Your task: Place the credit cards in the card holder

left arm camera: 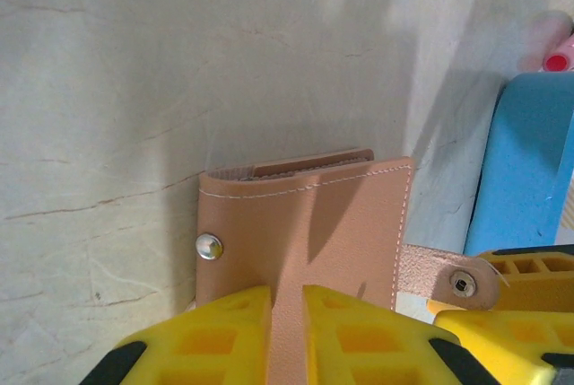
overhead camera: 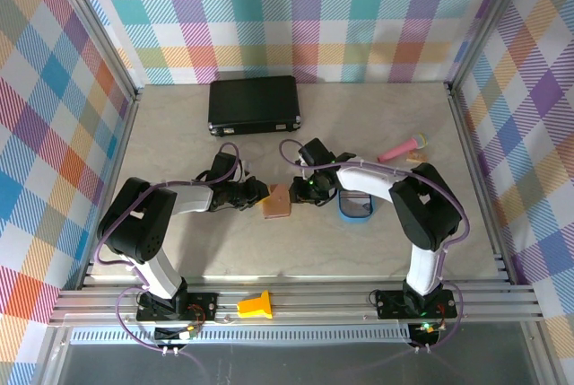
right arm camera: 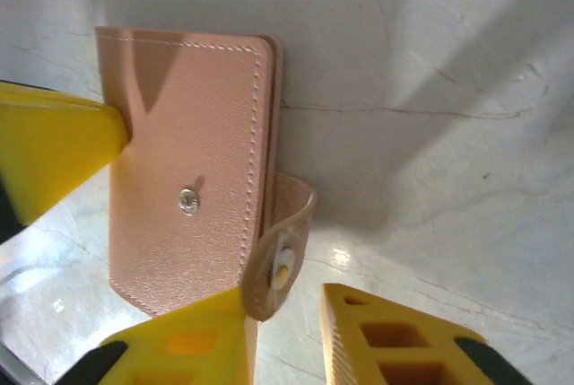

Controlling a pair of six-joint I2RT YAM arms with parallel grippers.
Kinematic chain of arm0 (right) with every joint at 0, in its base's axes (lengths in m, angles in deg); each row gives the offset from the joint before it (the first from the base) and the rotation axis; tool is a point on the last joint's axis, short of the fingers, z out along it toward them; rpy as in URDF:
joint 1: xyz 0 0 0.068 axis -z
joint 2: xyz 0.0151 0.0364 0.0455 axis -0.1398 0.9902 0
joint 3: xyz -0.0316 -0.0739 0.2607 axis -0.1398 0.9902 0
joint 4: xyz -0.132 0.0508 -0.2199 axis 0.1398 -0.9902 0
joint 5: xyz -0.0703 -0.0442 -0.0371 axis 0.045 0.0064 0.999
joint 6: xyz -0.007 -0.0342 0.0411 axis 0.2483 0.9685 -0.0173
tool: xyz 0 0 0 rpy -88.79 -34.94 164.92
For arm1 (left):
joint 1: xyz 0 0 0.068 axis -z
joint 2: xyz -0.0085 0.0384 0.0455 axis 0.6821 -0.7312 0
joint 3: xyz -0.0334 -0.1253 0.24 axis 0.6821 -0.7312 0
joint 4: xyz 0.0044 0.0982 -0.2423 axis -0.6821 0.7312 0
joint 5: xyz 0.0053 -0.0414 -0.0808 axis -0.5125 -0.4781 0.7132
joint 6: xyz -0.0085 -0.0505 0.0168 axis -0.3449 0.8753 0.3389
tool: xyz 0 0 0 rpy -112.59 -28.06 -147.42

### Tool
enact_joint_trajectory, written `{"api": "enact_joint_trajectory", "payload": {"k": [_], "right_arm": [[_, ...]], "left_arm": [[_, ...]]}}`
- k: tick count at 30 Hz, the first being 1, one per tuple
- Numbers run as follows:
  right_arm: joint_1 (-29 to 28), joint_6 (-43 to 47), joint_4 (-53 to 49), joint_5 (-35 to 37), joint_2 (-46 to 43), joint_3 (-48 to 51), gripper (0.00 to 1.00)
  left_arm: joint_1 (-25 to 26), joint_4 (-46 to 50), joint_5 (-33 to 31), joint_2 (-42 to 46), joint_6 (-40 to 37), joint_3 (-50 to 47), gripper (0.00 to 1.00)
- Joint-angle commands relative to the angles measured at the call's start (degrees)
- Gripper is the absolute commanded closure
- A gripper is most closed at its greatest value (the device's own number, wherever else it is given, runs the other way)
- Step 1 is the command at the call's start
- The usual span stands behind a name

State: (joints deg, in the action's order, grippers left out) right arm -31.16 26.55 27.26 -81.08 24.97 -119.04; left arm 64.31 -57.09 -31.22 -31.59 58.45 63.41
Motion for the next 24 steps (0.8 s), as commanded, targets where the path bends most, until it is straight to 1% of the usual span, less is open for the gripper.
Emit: {"api": "enact_joint_trajectory", "payload": {"k": [1,5,10,15,17,18,20,21,22,24], "right_arm": [[0.9,-0.1,-2.2,0.6,0.5,-1.1,0.83],[1.8,-1.0,-1.5,0.5,1.0,0.4,0.91],[2.4,-2.0,-0.6,0.2,2.0,1.6,0.98],[2.6,-2.1,0.0,-0.7,2.4,2.0,0.99],[2.5,-1.7,0.3,-1.3,1.6,2.1,0.94],[2.6,-1.4,0.6,-1.4,0.9,2.4,0.90],[2.6,-1.0,1.7,-2.0,-1.6,3.1,0.79],[2.6,-0.7,2.1,-2.4,-2.7,3.4,0.75],[2.6,-0.4,2.4,-2.7,-4.1,3.5,0.73],[2.6,-0.3,2.4,-3.0,-6.5,3.7,0.71]], "left_arm": [[0.1,3.9,-2.8,0.1,-1.3,0.4,0.82],[0.1,4.1,-3.0,0.4,-1.3,0.4,0.82],[0.3,4.0,-3.1,0.0,-1.3,0.5,0.82],[0.7,4.1,-3.1,-0.4,-1.4,0.9,0.82],[0.8,4.0,-3.0,-0.5,-1.4,1.1,0.81],[0.9,4.1,-3.0,-0.5,-1.5,1.3,0.81],[1.2,4.0,-2.9,-0.4,-1.8,1.4,0.81],[1.2,4.1,-2.8,-0.4,-1.9,1.5,0.81],[1.4,4.1,-2.7,-0.2,-2.1,1.5,0.81],[1.5,4.4,-2.9,0.1,-2.4,1.7,0.81]]}}
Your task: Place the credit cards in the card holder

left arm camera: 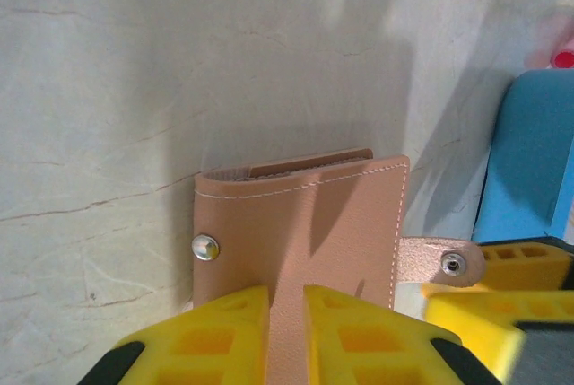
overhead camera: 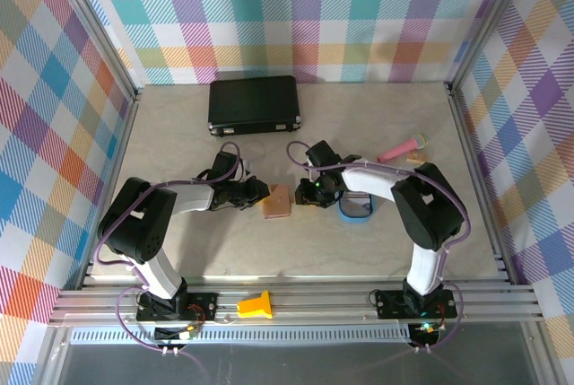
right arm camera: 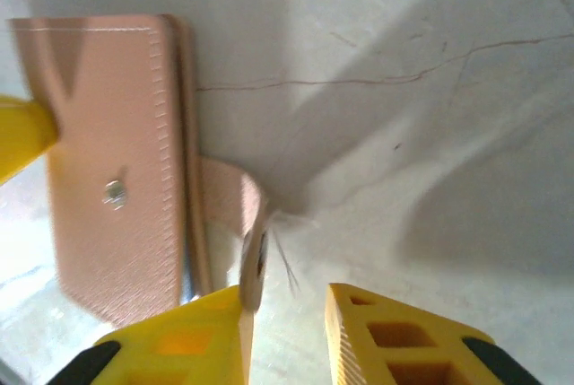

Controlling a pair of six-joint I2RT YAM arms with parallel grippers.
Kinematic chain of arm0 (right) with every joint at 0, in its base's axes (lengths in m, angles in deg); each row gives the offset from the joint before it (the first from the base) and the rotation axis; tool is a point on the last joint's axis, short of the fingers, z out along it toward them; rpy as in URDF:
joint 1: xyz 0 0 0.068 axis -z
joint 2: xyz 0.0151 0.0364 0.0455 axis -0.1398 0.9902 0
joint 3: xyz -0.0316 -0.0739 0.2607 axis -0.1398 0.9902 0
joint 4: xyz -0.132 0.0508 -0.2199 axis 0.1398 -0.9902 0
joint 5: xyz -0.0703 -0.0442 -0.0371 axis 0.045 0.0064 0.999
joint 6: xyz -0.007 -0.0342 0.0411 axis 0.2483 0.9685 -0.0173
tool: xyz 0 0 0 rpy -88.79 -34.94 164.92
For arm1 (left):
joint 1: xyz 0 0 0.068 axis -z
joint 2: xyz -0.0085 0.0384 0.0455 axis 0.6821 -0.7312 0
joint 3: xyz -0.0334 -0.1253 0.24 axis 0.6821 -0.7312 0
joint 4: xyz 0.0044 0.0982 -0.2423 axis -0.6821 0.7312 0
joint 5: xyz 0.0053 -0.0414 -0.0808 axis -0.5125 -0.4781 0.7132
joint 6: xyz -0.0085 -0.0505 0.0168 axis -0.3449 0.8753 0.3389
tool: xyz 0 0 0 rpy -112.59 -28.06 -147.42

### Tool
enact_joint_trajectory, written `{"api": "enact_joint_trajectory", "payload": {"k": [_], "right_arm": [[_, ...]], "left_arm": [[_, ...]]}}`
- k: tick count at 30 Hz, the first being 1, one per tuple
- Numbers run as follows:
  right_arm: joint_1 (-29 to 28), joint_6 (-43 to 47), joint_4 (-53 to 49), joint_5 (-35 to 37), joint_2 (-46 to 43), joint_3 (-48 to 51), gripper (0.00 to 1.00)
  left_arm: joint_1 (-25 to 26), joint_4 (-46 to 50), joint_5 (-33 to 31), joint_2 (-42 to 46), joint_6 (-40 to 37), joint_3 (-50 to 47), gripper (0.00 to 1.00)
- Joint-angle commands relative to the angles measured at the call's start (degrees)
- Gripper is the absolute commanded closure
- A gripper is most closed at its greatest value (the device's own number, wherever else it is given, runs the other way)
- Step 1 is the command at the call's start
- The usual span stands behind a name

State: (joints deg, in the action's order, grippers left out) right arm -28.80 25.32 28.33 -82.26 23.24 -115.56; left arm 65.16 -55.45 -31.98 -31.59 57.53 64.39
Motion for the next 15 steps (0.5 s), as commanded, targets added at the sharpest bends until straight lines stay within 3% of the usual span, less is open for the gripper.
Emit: {"api": "enact_joint_trajectory", "payload": {"k": [1,7,15], "right_arm": [[0.2,1.0,1.6,-2.0,-6.1,0.4,0.69],[-1.2,-0.3,1.6,-1.5,-10.8,-1.2,0.62],[-5.7,-3.5,-6.3,3.2,-0.8,-12.5,0.50]], "left_arm": [[0.6,3.1,-2.4,0.5,-1.6,0.7,0.81],[0.6,5.6,-4.0,4.5,-3.0,1.0,0.79],[0.5,11.8,-7.4,10.8,-3.4,0.9,0.76]]}}
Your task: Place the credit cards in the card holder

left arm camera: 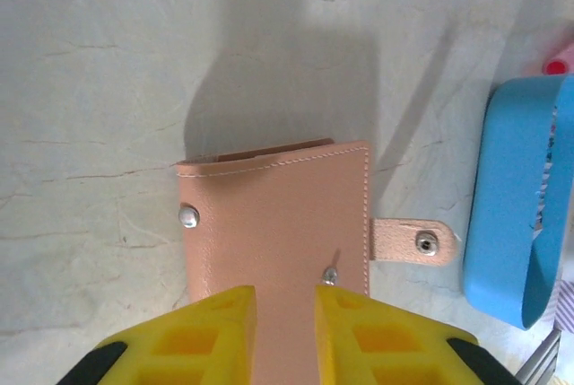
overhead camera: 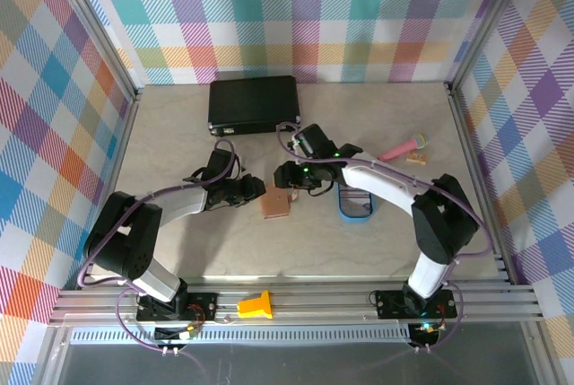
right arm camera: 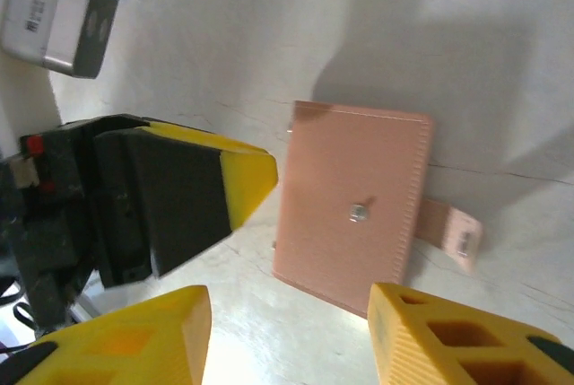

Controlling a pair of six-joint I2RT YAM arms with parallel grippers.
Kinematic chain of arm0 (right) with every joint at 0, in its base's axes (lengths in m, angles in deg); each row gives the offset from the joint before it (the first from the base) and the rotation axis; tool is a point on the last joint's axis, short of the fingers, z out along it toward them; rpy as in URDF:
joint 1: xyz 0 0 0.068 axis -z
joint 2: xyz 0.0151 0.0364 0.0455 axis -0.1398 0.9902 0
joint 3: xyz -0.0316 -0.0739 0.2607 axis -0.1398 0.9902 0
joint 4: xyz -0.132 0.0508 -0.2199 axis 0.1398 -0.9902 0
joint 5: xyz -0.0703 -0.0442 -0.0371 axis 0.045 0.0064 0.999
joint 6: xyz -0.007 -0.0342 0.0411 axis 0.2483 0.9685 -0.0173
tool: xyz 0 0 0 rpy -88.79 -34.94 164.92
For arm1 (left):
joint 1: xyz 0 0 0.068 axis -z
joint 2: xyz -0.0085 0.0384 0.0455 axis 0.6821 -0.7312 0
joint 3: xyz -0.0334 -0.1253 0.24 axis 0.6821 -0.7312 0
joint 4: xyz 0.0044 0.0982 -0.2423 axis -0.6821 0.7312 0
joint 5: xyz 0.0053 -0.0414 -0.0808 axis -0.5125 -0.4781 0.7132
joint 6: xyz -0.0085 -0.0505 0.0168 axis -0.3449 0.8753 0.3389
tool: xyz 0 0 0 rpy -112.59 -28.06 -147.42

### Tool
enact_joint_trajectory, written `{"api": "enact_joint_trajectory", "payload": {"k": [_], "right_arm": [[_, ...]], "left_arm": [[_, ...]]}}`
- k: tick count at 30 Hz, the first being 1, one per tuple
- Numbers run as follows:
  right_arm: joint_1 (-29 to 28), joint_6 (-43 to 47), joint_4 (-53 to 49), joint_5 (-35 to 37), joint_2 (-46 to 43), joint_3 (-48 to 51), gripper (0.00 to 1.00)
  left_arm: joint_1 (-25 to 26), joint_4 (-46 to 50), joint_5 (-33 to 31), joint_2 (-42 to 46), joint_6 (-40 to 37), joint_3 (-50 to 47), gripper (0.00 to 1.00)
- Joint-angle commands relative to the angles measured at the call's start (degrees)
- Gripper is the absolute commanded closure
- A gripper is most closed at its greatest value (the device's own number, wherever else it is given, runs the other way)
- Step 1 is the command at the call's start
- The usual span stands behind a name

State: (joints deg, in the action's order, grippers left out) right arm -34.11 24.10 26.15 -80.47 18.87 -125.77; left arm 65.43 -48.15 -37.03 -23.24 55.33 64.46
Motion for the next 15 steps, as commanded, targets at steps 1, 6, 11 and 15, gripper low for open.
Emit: {"api": "enact_joint_trajectory", "payload": {"k": [1,6,11,15], "right_arm": [[-0.4,-2.6,-4.9,1.7,5.1,-3.5,0.49],[-0.4,-1.8,-8.7,2.1,10.9,-7.9,0.46],[-0.3,-0.4,-11.2,2.1,14.4,-10.4,0.45],[-0.3,0.3,-11.3,0.8,16.3,-11.4,0.44]], "left_arm": [[0.3,5.4,-2.9,3.2,-1.2,0.5,0.76],[0.1,8.8,-5.0,6.1,-1.0,-1.3,0.75],[0.1,8.6,-5.7,8.4,-0.1,-4.0,0.74],[0.1,8.8,-6.3,9.3,0.3,-5.3,0.73]]}}
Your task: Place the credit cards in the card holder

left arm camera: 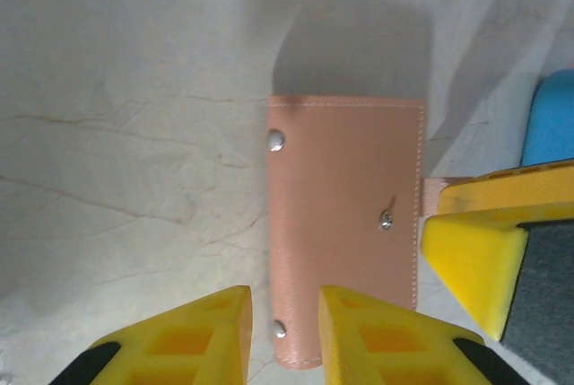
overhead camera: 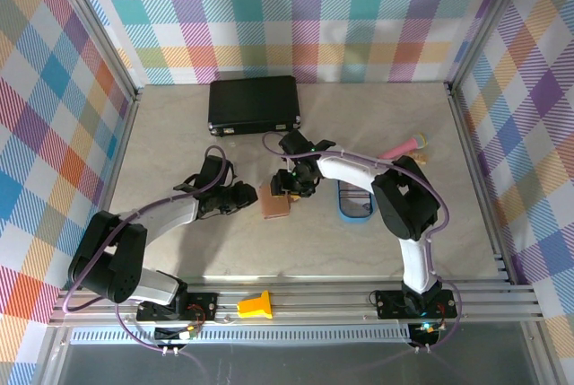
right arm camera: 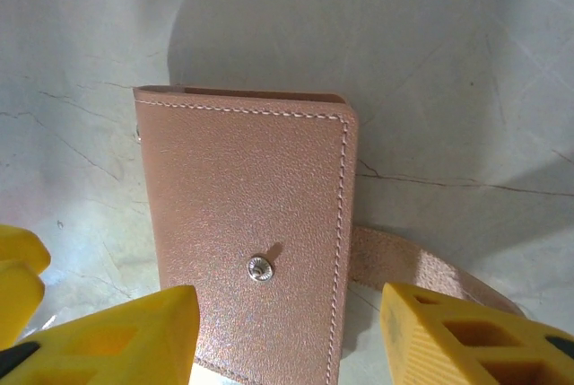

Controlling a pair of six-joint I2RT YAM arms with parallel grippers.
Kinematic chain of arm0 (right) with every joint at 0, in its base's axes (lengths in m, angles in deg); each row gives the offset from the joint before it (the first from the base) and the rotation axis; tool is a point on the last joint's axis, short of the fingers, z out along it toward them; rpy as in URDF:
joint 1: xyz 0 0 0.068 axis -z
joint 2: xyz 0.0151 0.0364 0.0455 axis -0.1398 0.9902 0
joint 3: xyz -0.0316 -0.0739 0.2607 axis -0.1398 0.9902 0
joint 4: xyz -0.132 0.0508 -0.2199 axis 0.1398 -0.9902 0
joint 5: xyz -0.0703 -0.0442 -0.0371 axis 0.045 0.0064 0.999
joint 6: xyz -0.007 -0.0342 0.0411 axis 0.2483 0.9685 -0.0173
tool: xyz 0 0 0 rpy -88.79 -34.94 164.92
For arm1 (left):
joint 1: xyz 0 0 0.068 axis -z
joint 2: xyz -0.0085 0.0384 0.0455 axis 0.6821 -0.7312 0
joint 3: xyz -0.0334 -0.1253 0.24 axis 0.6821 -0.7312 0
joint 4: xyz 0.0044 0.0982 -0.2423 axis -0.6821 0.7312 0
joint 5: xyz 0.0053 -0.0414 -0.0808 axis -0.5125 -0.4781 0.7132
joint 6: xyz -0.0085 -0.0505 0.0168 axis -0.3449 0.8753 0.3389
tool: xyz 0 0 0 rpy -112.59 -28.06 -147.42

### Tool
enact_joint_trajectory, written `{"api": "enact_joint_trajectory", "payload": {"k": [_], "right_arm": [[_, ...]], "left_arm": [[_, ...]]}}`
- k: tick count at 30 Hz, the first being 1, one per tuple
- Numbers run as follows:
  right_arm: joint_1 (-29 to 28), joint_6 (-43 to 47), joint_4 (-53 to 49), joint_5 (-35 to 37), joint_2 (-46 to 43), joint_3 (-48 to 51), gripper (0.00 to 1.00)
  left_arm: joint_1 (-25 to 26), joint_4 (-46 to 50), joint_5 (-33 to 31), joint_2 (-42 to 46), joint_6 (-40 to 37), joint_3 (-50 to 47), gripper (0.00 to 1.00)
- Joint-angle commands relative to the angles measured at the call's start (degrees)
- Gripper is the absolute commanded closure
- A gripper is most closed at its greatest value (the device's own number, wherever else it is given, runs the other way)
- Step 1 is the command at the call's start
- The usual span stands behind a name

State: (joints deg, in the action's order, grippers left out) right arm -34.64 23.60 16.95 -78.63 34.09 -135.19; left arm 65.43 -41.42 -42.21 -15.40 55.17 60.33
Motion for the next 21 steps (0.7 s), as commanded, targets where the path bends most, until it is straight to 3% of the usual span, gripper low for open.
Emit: {"api": "enact_joint_trajectory", "payload": {"k": [1,21], "right_arm": [[0.2,0.9,-2.0,-1.4,1.5,-2.1,0.44],[1.1,0.3,5.0,-9.1,-1.1,2.7,0.53]], "left_arm": [[0.1,2.3,-1.2,1.5,0.4,-1.2,0.73],[-0.2,2.5,-0.9,-0.3,-0.3,-0.9,0.71]]}}
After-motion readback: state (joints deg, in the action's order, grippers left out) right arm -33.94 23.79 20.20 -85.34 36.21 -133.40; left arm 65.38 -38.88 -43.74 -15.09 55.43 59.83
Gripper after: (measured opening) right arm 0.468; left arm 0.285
